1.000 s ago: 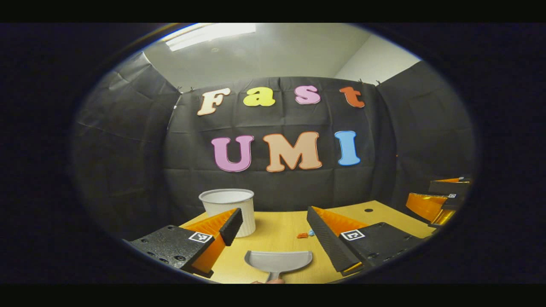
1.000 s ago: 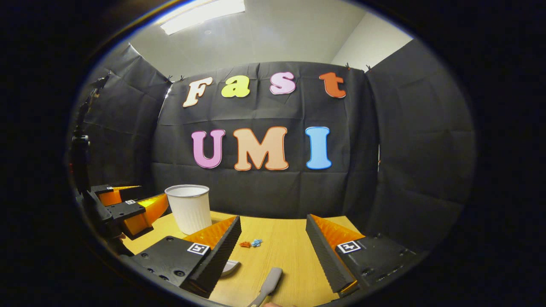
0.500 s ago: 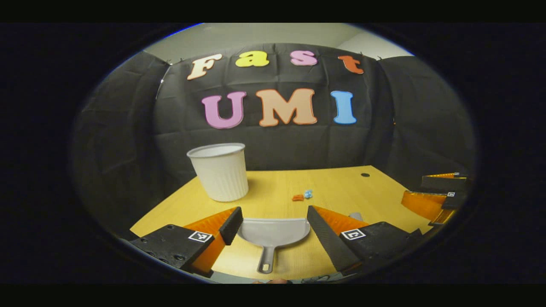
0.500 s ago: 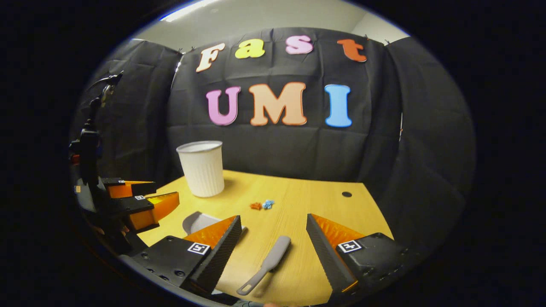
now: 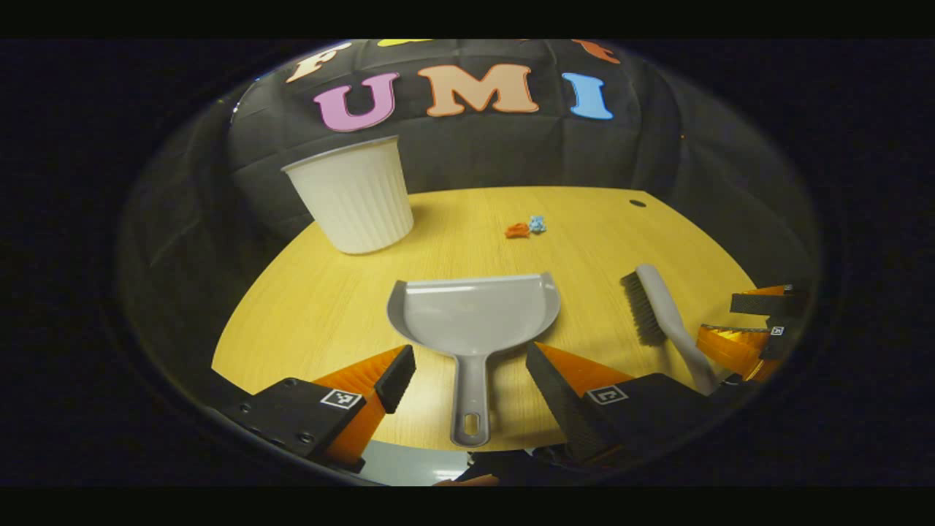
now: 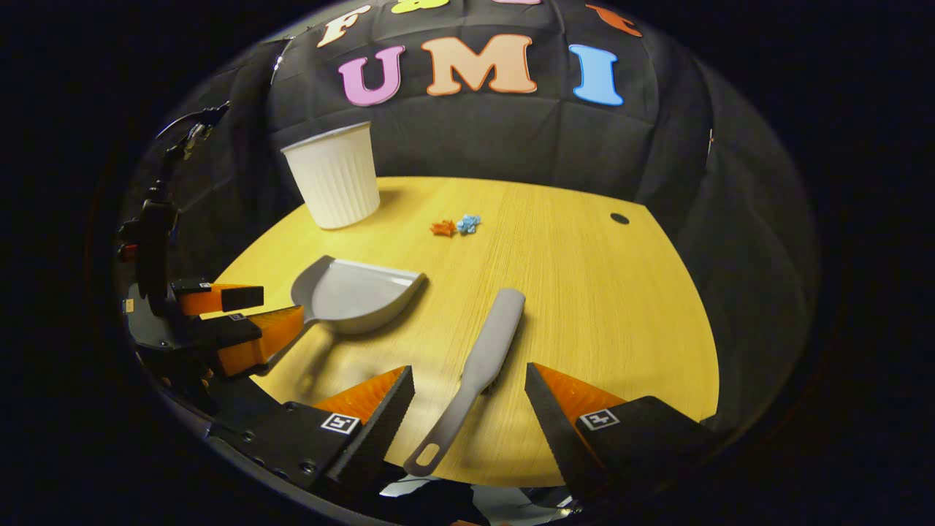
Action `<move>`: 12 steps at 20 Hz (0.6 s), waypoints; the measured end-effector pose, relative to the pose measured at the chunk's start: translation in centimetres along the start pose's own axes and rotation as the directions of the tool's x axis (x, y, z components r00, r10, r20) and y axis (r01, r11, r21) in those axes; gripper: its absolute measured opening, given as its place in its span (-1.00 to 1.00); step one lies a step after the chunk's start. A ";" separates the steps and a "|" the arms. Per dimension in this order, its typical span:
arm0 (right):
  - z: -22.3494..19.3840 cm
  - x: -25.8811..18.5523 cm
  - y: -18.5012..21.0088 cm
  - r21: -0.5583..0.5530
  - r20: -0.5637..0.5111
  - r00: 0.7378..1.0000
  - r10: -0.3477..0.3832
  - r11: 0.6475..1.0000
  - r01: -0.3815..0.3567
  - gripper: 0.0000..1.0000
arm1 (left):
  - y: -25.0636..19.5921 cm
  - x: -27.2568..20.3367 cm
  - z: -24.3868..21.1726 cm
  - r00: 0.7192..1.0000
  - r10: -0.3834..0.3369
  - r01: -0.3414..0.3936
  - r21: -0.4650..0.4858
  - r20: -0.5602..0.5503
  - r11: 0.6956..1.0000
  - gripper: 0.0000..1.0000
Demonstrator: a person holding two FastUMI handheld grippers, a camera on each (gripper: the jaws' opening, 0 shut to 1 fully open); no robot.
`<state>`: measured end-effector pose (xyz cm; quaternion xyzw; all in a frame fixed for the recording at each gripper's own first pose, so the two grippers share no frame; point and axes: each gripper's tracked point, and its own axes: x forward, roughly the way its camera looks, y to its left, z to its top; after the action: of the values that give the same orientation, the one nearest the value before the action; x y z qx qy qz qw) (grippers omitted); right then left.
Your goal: Pick up the small broom and dustpan from the desktop, sweep the trash into the dustpan with the broom, and then empty the trash into the garbage bin.
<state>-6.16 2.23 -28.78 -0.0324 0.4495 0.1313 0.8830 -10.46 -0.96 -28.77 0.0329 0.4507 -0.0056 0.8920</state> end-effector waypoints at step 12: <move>-6.0 5.5 0.3 -0.002 -0.293 0.956 -0.001 1.000 0.000 0.41 | -1.0 4.8 -5.5 0.973 -0.066 0.074 0.029 -0.223 0.997 0.58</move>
<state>-7.90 2.55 -36.72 -0.0523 0.5751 0.1253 0.8067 -12.10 -1.47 -35.95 0.0341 0.5482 -0.0418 0.8346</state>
